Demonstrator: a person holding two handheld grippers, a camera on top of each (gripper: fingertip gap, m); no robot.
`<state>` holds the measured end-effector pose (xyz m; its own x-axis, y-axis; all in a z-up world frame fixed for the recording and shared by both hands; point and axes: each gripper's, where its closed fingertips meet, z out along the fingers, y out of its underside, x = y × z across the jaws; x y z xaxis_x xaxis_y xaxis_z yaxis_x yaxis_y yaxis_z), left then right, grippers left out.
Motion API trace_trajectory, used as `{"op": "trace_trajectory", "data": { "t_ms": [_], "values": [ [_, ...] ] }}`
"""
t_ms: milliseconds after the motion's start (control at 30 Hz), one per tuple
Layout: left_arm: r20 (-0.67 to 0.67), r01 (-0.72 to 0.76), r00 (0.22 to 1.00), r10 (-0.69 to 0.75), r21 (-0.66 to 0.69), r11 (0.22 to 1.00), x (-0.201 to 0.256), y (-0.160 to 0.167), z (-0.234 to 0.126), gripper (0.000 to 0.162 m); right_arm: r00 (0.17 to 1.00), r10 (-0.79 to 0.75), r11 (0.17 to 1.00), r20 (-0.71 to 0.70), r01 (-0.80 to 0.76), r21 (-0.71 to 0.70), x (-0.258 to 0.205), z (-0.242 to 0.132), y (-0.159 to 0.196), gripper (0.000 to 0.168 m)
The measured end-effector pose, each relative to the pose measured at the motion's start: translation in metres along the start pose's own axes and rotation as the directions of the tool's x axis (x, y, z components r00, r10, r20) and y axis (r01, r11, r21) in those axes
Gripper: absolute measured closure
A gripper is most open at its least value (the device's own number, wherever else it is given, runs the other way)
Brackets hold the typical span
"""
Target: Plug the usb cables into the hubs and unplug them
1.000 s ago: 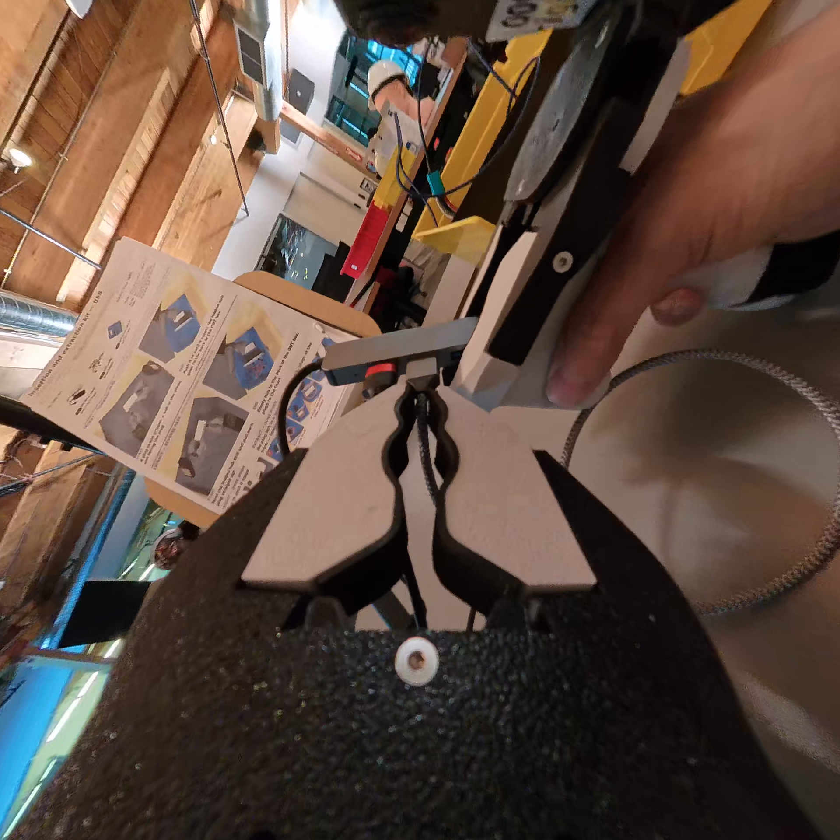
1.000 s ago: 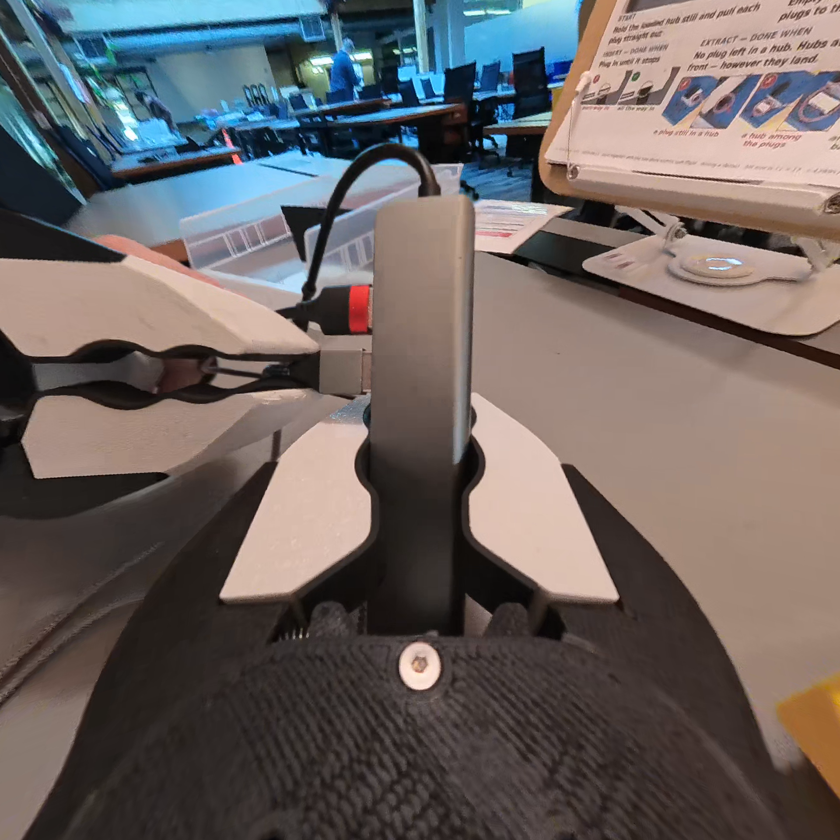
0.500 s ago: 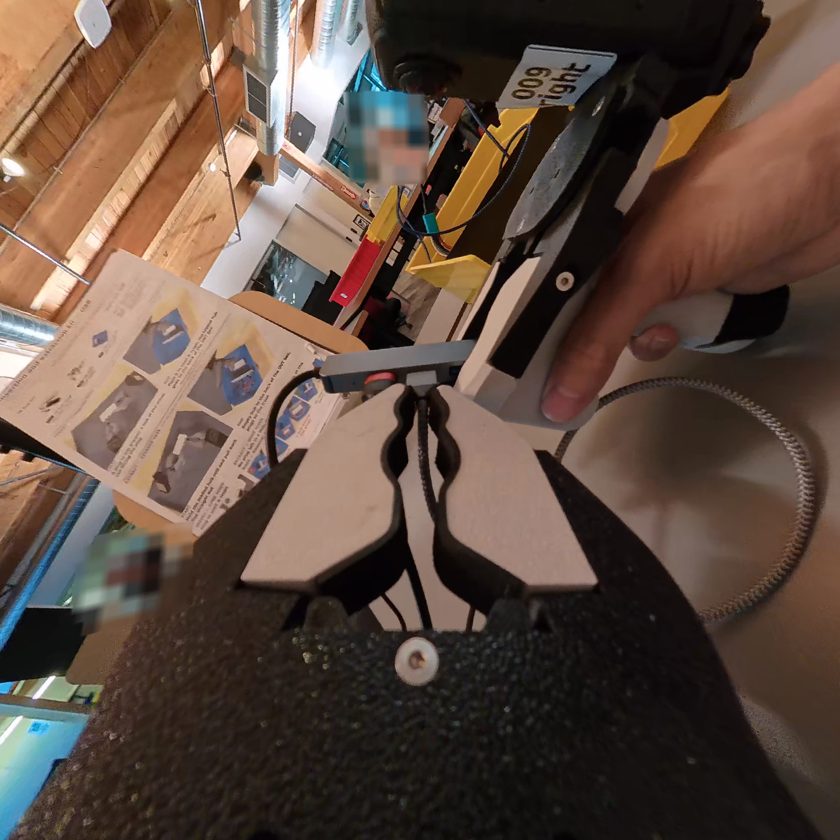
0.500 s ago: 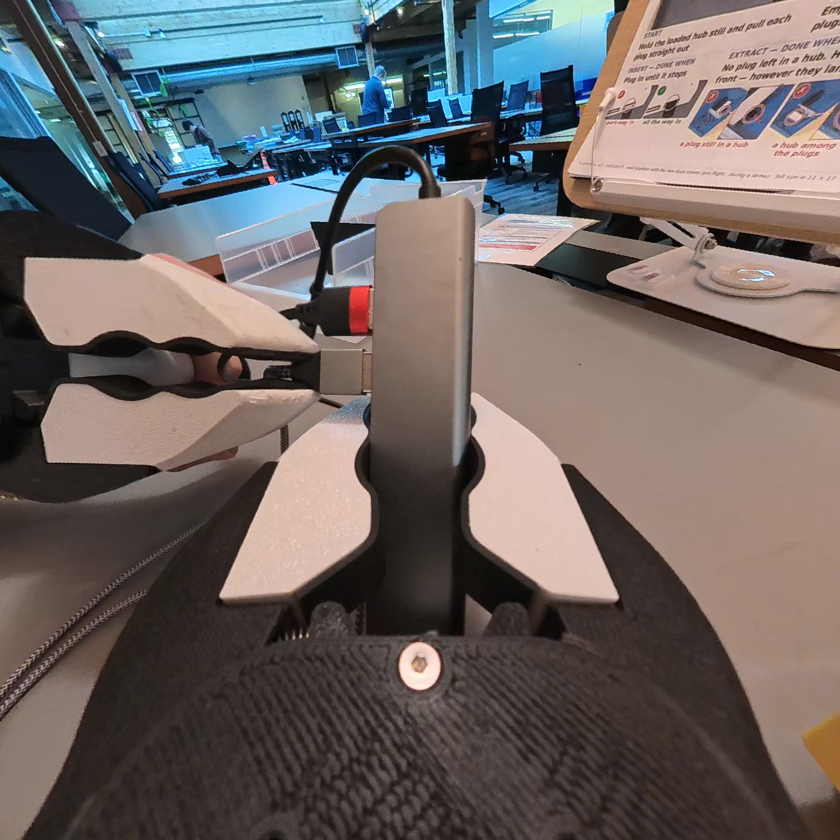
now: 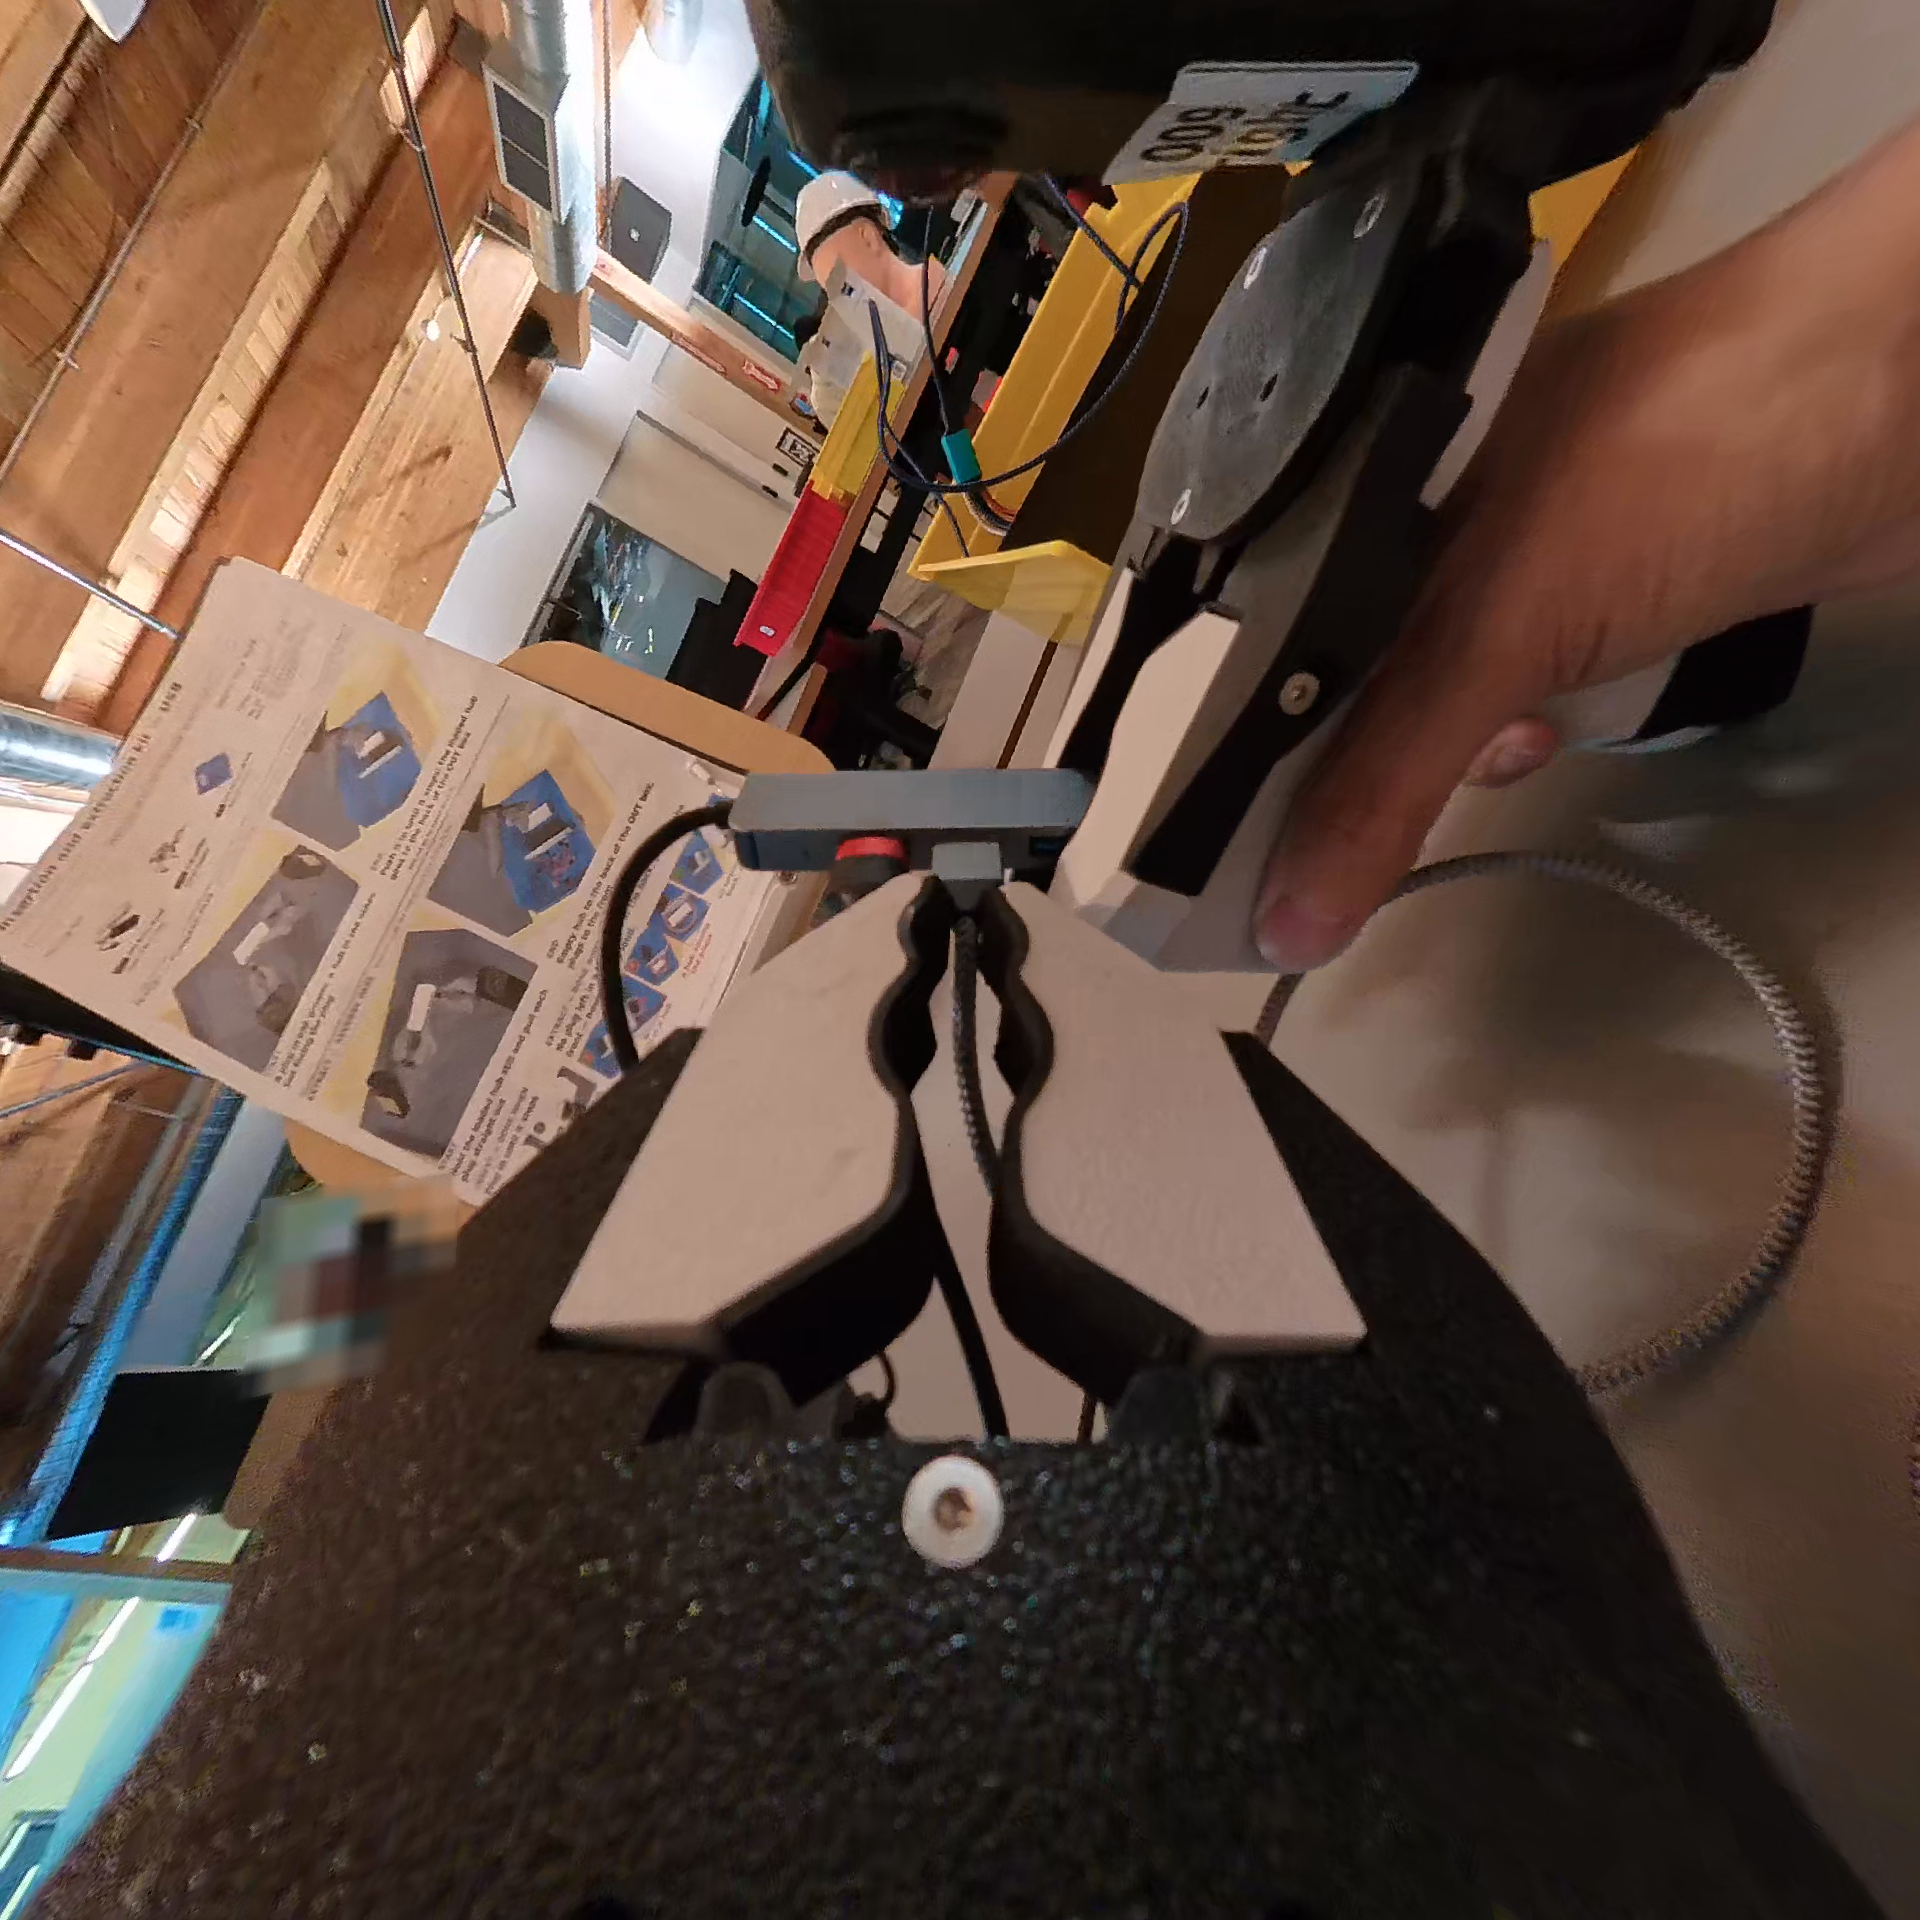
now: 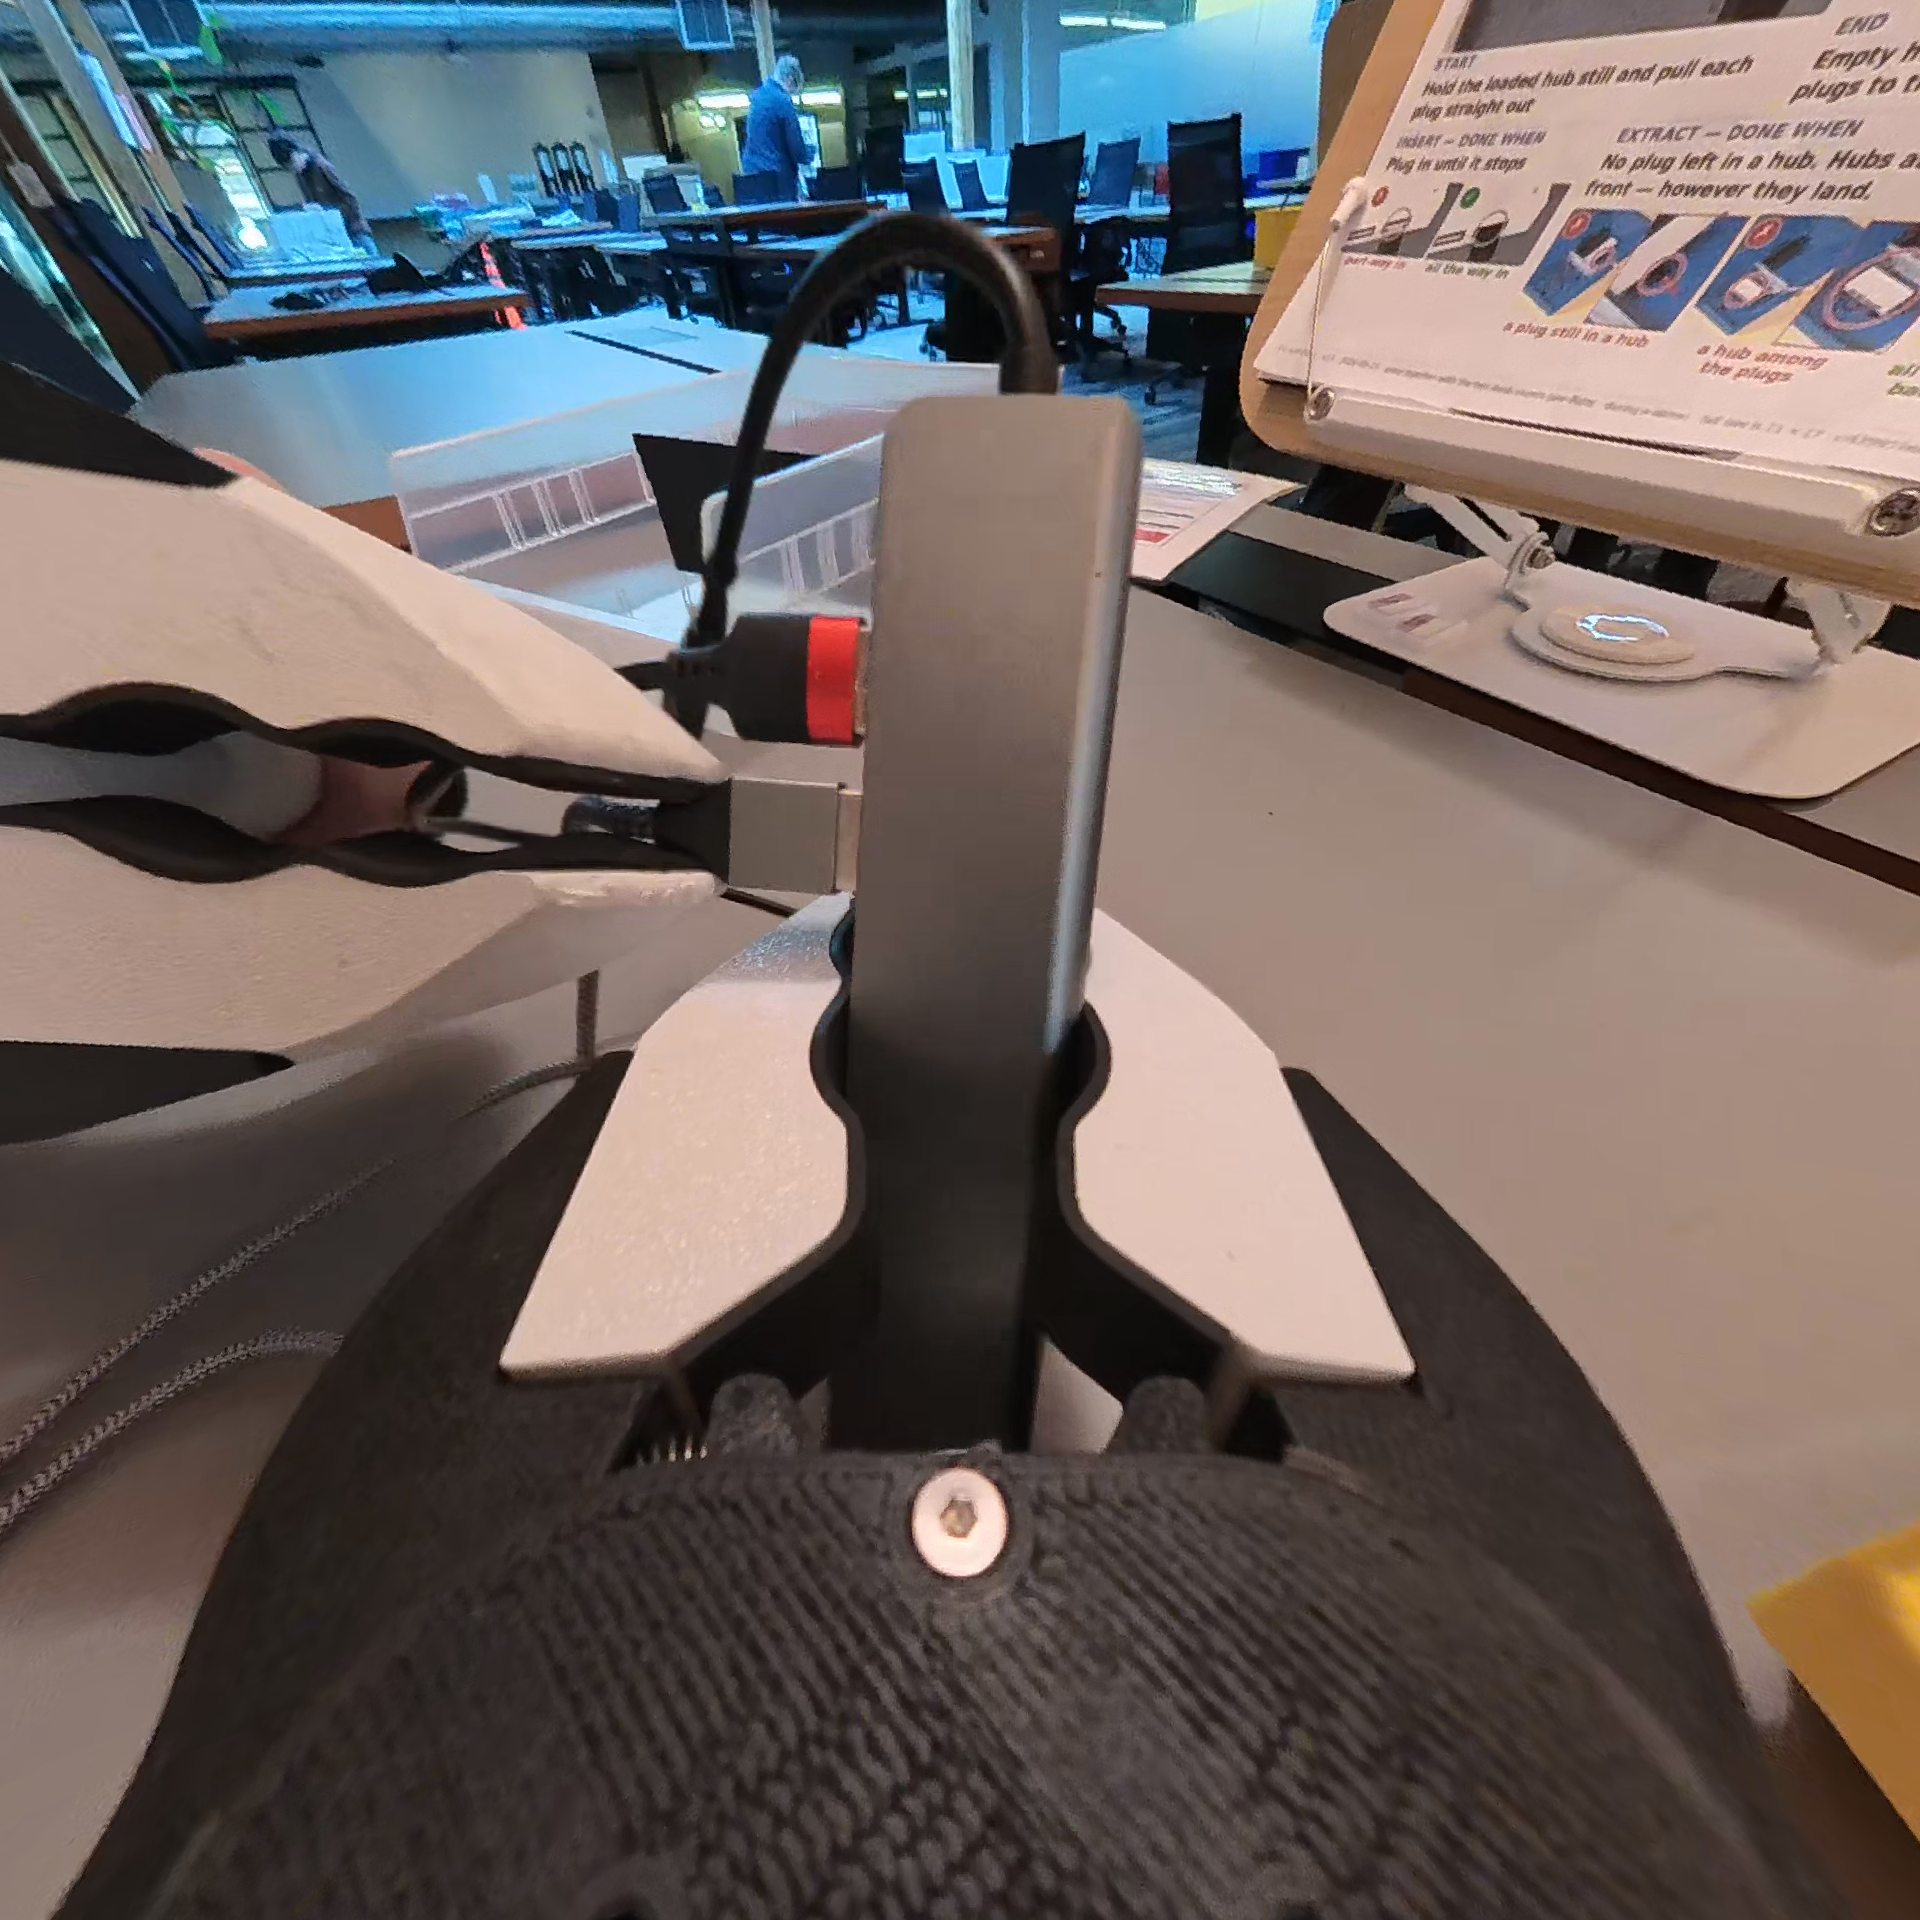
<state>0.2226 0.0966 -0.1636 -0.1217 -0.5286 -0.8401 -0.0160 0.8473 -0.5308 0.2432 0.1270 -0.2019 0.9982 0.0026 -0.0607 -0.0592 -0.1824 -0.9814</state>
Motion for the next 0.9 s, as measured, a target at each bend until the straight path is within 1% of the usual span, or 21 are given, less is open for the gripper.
{"op": "trace_trajectory", "data": {
  "t_ms": [100,133,167,233,300,333,400,467,500,567,667,733,833,900],
  "values": [
    [-0.004,-0.019,1.0,0.019,0.011,1.0,-0.001,-0.007,0.002,0.156,1.0,0.018,1.0,0.011,-0.018,-0.01,0.0,0.001,0.001,0.135],
    [-0.003,-0.037,0.999,0.037,-0.008,0.999,-0.002,-0.007,0.005,0.155,1.0,0.029,1.0,-0.012,-0.029,0.003,0.004,0.0,-0.001,0.134],
    [-0.006,-0.053,0.999,0.053,-0.021,0.998,-0.002,-0.008,0.006,0.155,0.999,0.047,0.999,0.001,-0.047,0.021,0.004,-0.002,-0.003,0.134],
    [-0.019,-0.029,0.999,0.028,-0.021,0.999,-0.002,-0.009,0.008,0.155,0.996,0.085,0.996,0.023,-0.085,0.038,0.005,-0.004,-0.005,0.135],
    [-0.029,-0.036,0.999,0.036,-0.012,0.999,-0.002,-0.008,0.005,0.155,0.995,0.093,0.995,0.037,-0.094,0.029,0.004,-0.002,-0.004,0.135],
    [-0.015,-0.031,0.999,0.031,0.003,1.0,-0.005,-0.01,0.001,0.149,0.993,0.114,0.993,0.03,-0.115,0.027,0.005,0.0,-0.004,0.135],
    [0.067,0.042,0.997,-0.046,0.056,0.998,-0.022,-0.018,-0.018,0.144,0.991,0.126,0.991,0.037,-0.127,0.029,0.005,-0.001,-0.004,0.136],
    [0.16,0.156,0.972,-0.172,0.107,0.982,-0.048,-0.015,-0.043,0.142,0.994,0.107,0.993,0.003,-0.107,0.05,0.011,-0.005,-0.007,0.136],
    [0.211,0.21,0.95,-0.23,0.114,0.971,-0.061,-0.005,-0.055,0.142,0.995,0.095,0.994,-0.012,-0.094,0.057,0.014,-0.007,-0.009,0.135],
    [0.293,0.308,0.9,-0.321,0.09,0.947,-0.081,0.028,-0.077,0.141,0.995,0.084,0.991,-0.051,-0.078,0.111,0.022,-0.014,-0.02,0.136],
    [0.312,0.469,0.838,-0.448,0.009,0.883,-0.078,0.087,-0.095,0.135,0.994,0.066,0.983,-0.091,-0.05,0.175,0.025,-0.026,-0.041,0.136],
    [0.298,0.541,0.806,-0.511,-0.02,0.841,-0.067,0.116,-0.102,0.135,0.994,0.03,0.981,-0.108,-0.009,0.192,0.022,-0.032,-0.055,0.136],
    [0.293,0.607,0.766,-0.572,-0.037,0.794,-0.053,0.144,-0.106,0.135,0.985,-0.044,0.975,-0.166,0.078,0.206,0.024,-0.043,-0.086,0.136],
    [0.309,0.611,0.757,-0.576,-0.02,0.791,-0.051,0.149,-0.108,0.136,0.976,-0.102,0.971,-0.193,0.14,0.193,0.032,-0.053,-0.122,0.136]
  ]
}}
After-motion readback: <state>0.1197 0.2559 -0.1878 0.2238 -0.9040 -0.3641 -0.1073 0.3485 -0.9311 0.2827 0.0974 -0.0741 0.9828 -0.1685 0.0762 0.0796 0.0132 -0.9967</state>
